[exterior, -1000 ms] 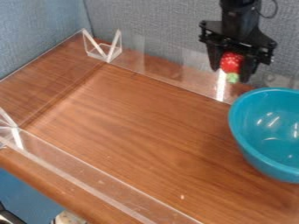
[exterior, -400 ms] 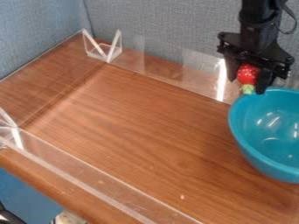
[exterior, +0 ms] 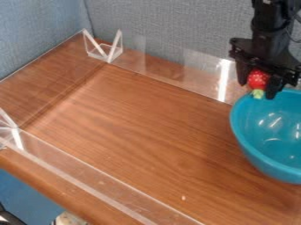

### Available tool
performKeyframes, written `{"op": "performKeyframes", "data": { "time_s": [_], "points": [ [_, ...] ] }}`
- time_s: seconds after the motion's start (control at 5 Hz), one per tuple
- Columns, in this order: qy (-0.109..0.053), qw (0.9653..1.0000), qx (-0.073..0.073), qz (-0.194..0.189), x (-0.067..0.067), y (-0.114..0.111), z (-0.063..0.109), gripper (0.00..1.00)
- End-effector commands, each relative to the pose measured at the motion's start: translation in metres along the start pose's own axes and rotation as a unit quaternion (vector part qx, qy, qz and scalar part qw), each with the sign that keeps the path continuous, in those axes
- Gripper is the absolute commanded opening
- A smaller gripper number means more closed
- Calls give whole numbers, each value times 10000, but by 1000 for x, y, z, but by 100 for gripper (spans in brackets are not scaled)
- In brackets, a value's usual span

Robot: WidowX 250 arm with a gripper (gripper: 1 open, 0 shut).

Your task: Put the strawberry in the blue bowl

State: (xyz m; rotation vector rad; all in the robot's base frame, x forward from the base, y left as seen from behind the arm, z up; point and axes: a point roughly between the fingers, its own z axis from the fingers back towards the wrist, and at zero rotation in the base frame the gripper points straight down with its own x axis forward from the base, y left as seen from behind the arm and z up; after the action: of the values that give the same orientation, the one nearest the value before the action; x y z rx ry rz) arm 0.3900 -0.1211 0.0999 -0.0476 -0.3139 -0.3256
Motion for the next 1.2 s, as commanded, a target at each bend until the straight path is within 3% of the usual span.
{"op": "performKeyframes", "data": {
  "time_s": [0.0,1.0],
  "points": [
    [-391,9990,7,-198,15,-12,17,0],
    [-687,9957,100,-620,15,-35,6,0]
  ]
}}
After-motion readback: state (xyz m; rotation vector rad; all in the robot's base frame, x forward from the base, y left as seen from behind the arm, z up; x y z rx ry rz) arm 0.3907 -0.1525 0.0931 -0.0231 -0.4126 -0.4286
